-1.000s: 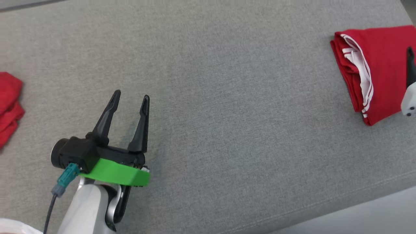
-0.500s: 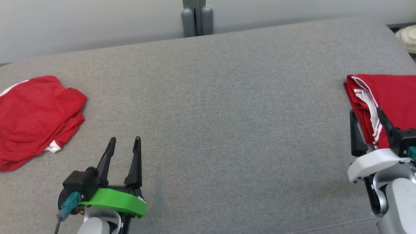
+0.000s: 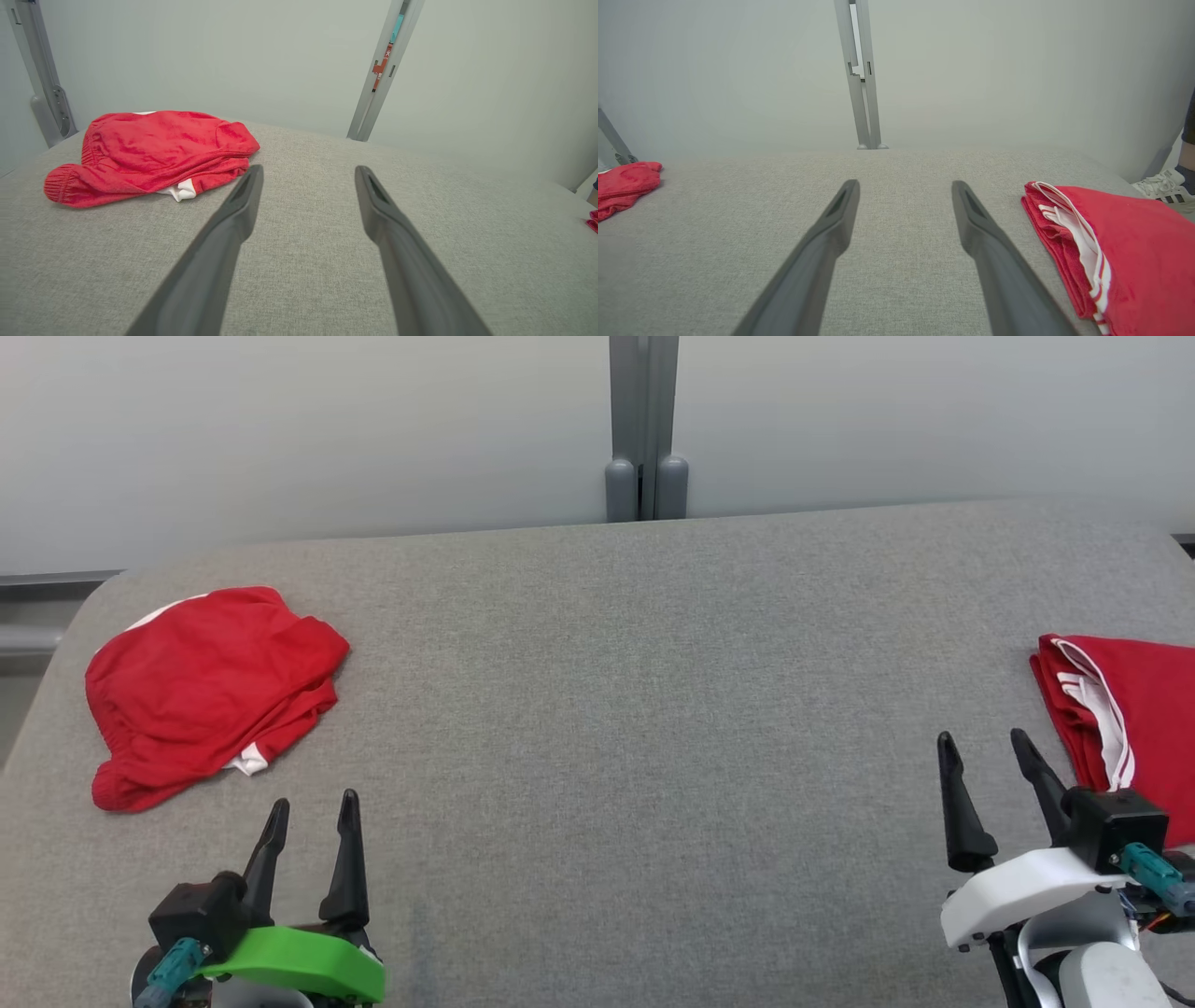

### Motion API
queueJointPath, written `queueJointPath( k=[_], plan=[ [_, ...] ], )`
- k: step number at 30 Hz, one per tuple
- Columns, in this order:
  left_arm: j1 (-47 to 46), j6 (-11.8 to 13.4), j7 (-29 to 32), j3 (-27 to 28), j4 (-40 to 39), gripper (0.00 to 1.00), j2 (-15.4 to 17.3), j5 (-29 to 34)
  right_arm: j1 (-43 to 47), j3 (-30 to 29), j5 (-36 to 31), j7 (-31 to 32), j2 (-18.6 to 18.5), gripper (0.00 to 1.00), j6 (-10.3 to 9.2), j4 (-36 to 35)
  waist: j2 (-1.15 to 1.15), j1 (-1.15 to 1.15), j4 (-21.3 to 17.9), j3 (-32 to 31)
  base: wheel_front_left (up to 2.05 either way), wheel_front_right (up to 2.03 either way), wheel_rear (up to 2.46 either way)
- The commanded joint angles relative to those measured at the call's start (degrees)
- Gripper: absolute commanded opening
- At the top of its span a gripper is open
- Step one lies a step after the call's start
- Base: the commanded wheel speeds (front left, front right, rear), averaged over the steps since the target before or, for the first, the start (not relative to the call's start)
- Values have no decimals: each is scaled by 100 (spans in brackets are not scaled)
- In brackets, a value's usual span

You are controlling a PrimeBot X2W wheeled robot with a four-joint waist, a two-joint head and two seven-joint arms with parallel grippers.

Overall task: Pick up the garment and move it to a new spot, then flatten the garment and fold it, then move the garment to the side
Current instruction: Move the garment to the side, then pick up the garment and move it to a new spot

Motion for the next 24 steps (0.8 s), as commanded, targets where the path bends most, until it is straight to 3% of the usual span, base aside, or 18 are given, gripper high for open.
queueJointPath(
  k=[1,16,24],
  plan=[
    [88,-16,2,41,17,100,7,41,84,25,27,-27,17,100,-8,-8,0,0,44,-69,0,0,0],
    [70,-16,2,91,-28,100,-57,163,178,120,52,-80,89,100,-8,127,0,0,83,-111,0,0,0],
    [-1,-16,2,54,-87,100,-40,196,194,161,57,-122,99,100,-8,185,0,0,496,-96,0,0,0]
  ],
)
